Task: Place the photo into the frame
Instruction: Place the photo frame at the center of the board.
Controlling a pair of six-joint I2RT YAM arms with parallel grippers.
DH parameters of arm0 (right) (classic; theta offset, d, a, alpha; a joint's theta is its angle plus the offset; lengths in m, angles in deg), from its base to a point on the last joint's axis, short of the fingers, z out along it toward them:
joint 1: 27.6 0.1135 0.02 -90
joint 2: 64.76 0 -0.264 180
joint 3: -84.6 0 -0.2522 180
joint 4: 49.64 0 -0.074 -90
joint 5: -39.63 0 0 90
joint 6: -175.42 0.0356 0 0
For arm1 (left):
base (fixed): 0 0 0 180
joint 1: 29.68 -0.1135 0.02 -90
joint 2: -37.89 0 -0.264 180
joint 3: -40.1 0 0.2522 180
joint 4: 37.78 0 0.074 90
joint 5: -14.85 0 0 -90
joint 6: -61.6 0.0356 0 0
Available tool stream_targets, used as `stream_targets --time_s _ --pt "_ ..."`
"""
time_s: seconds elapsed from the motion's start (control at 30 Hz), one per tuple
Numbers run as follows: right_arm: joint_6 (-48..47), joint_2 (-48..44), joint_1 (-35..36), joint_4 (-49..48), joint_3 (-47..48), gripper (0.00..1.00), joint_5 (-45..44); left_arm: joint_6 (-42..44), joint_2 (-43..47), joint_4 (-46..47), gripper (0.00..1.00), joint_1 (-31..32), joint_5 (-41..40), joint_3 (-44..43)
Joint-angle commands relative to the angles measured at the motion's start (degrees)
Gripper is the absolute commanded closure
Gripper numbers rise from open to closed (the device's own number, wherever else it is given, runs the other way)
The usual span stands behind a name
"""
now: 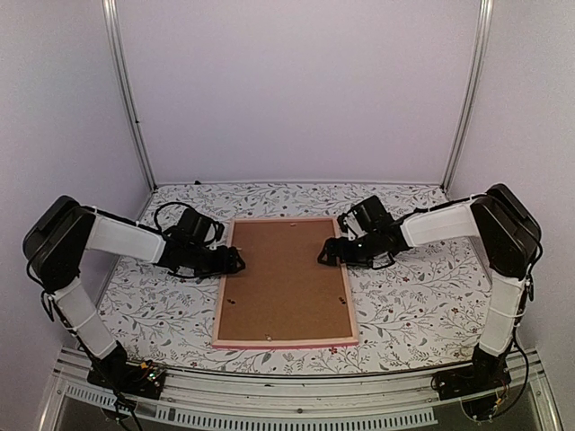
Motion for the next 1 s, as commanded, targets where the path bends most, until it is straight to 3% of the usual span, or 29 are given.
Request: stream_targets --time_s 0.0,0.27,0.4,0.6,0.97 --pt "1.7 -6.5 0.5 1.5 -6.2 0.04 -4.1 -2.3 -3.5 1.8 0.23 5.1 4.1 -3.5" --pt "0.4 -13.3 -1.9 3.8 -11.4 0.03 -7.0 -3.5 -8.6 0.4 0.23 10.7 3.0 -9.5" --pt "-2.5 -13.8 -4.5 5.3 -10.4 0.02 -7.2 -3.6 -7.6 -1.1 0.16 11.9 -0.4 -11.0" --pt "-7.7 -12.9 -6.5 7.1 -7.2 0.01 -4.4 -3.8 -4.1 -6.3 0.15 12.2 -3.0 -10.4" --pt "-11.6 -15.9 -7.1 11.9 -3.8 0.01 -16.0 3.4 5.8 -14.9 0.10 12.2 -20.7 -10.9"
